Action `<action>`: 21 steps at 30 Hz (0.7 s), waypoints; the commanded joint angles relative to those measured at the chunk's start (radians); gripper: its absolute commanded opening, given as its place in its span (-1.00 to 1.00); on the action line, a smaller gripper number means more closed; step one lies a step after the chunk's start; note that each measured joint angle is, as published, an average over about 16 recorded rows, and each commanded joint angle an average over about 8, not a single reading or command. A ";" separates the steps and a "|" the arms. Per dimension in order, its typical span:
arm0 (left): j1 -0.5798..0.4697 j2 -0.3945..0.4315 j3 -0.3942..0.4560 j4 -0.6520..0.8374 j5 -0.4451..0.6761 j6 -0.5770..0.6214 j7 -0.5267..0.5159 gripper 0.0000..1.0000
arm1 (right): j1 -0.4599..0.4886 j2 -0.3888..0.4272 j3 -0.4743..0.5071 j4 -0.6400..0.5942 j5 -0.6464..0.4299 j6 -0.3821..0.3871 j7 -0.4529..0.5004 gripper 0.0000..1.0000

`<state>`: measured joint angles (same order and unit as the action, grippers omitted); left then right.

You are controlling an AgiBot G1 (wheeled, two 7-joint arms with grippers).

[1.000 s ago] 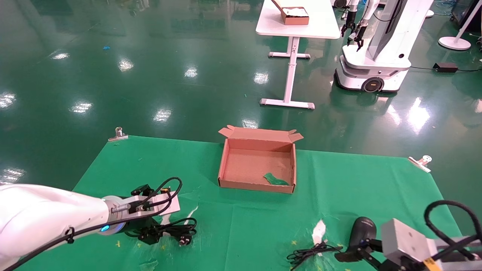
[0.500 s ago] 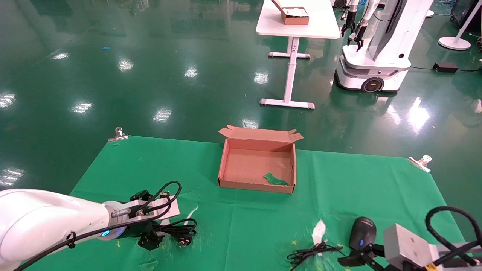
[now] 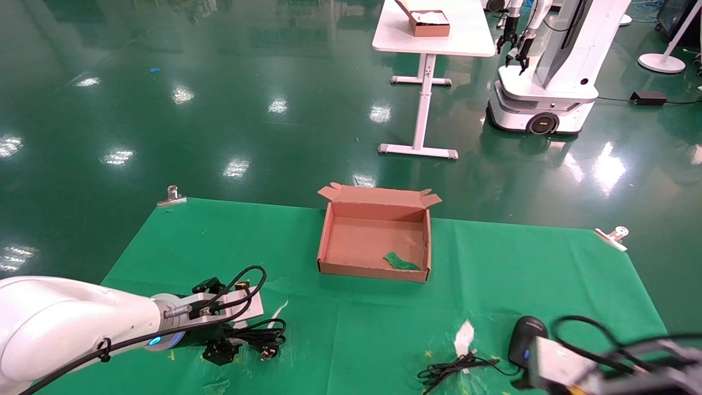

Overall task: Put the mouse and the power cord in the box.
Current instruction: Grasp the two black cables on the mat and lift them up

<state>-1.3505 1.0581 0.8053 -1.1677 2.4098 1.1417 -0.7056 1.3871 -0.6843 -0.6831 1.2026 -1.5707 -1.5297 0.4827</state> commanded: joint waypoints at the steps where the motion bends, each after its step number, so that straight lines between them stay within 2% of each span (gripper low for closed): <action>1: 0.000 0.000 0.000 0.001 0.000 0.000 0.001 1.00 | 0.047 -0.055 -0.042 -0.037 -0.085 -0.009 -0.002 1.00; 5: 0.000 0.000 0.000 0.001 -0.001 0.000 0.001 1.00 | 0.100 -0.173 -0.086 -0.184 -0.176 0.039 -0.082 1.00; 13: 0.000 0.000 0.000 0.001 -0.001 -0.001 0.001 1.00 | 0.183 -0.381 -0.148 -0.487 -0.277 0.113 -0.246 1.00; 21: 0.000 0.000 0.000 0.001 -0.001 -0.001 0.001 1.00 | 0.250 -0.518 -0.179 -0.742 -0.324 0.170 -0.366 1.00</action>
<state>-1.3510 1.0584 0.8053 -1.1663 2.4091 1.1412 -0.7044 1.6331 -1.1940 -0.8610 0.4711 -1.8928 -1.3599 0.1240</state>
